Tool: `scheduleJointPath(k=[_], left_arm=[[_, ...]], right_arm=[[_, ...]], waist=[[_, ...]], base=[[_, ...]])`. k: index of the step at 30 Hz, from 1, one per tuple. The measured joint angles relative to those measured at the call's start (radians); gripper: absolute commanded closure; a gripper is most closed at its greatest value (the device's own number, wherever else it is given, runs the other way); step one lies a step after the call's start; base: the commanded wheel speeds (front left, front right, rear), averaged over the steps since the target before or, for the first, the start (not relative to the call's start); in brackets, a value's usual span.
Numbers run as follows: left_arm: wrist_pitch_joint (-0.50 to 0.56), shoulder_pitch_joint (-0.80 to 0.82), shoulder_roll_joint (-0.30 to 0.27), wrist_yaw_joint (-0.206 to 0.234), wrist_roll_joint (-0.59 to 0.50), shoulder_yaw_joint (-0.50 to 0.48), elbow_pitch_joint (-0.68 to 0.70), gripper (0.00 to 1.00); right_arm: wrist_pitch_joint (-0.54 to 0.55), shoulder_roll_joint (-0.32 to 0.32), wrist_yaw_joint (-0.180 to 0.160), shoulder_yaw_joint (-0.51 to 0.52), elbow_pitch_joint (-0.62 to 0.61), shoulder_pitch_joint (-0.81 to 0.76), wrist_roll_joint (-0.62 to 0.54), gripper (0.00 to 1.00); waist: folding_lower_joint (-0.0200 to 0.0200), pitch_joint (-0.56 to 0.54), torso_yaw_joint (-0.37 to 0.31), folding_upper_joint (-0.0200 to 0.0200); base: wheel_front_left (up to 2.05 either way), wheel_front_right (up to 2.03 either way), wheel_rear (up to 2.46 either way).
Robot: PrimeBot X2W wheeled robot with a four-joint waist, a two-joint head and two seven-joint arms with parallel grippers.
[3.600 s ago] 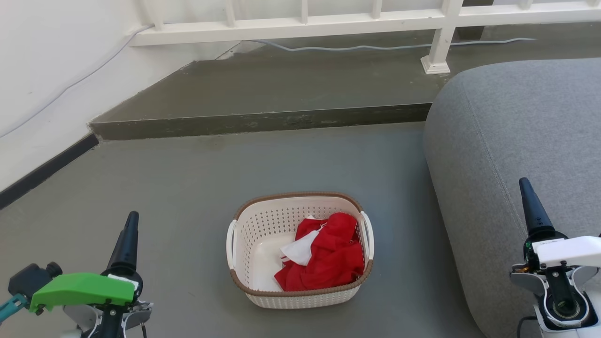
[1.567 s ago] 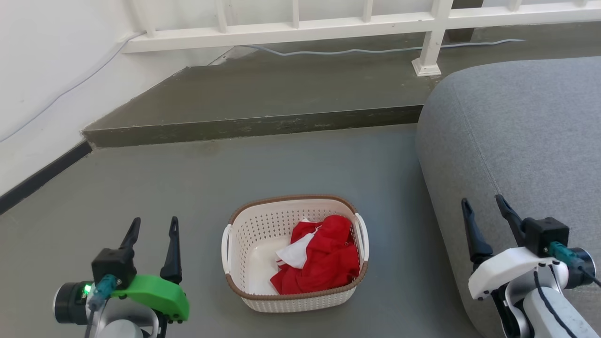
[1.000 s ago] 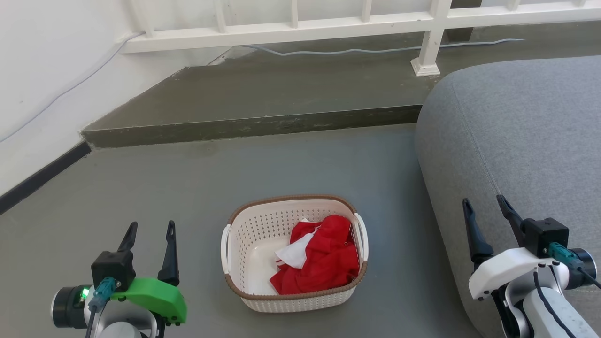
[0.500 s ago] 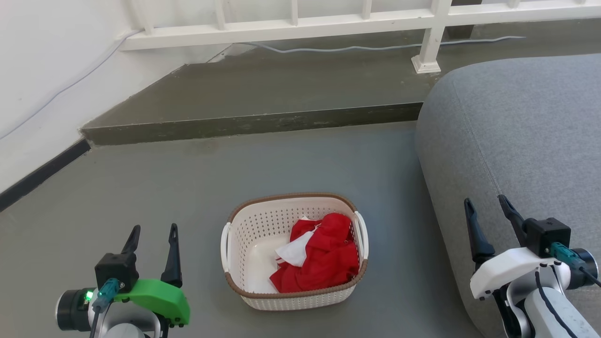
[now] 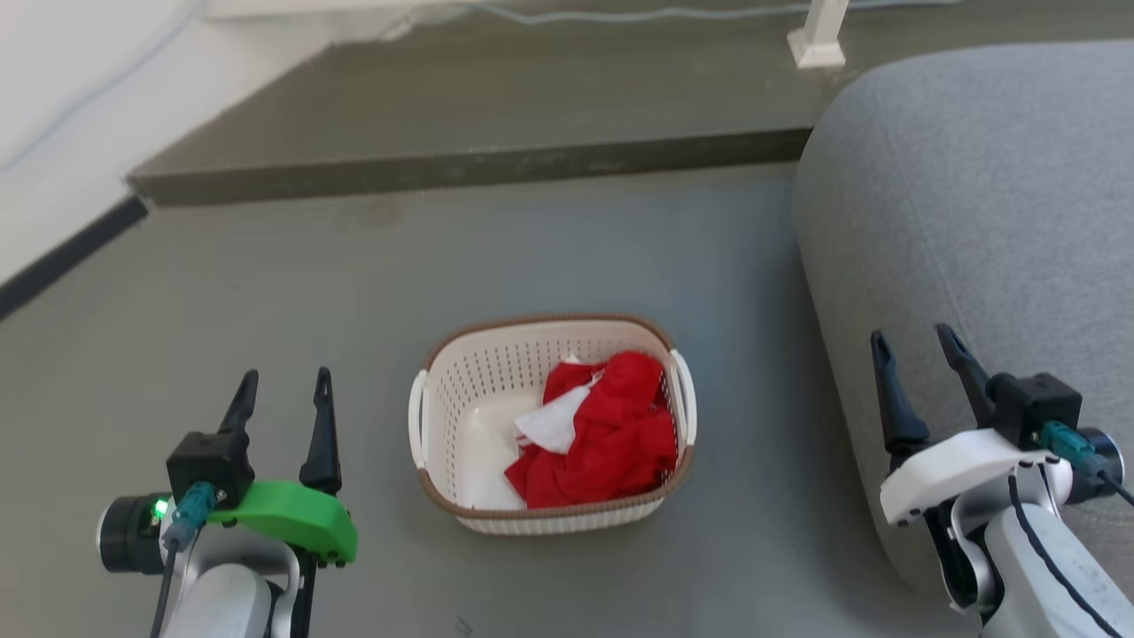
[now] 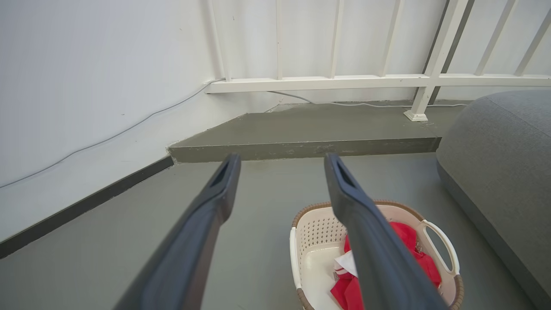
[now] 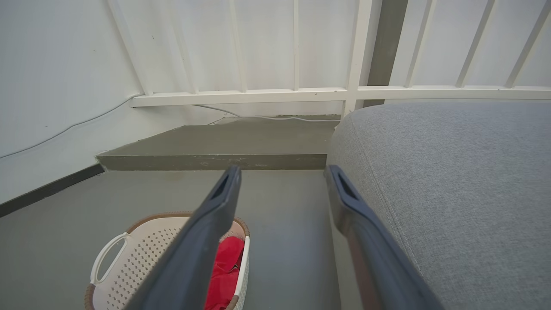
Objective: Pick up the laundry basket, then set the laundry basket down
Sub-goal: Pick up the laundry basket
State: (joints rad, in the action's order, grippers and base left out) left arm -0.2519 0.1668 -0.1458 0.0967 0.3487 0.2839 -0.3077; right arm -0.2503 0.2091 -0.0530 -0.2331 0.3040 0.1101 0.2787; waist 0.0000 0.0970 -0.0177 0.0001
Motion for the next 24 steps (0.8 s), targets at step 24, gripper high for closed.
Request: scheduleJointPath(k=[24], left_arm=[[0.0,0.221,0.027,-0.001,-0.003,-0.025,0.021,0.0]], right_arm=[[0.0,0.004,0.018,0.025,-0.01,0.238,-0.026,0.0]], waist=[[0.0,0.343,0.012,0.0]], base=[[0.0,0.0,0.0]])
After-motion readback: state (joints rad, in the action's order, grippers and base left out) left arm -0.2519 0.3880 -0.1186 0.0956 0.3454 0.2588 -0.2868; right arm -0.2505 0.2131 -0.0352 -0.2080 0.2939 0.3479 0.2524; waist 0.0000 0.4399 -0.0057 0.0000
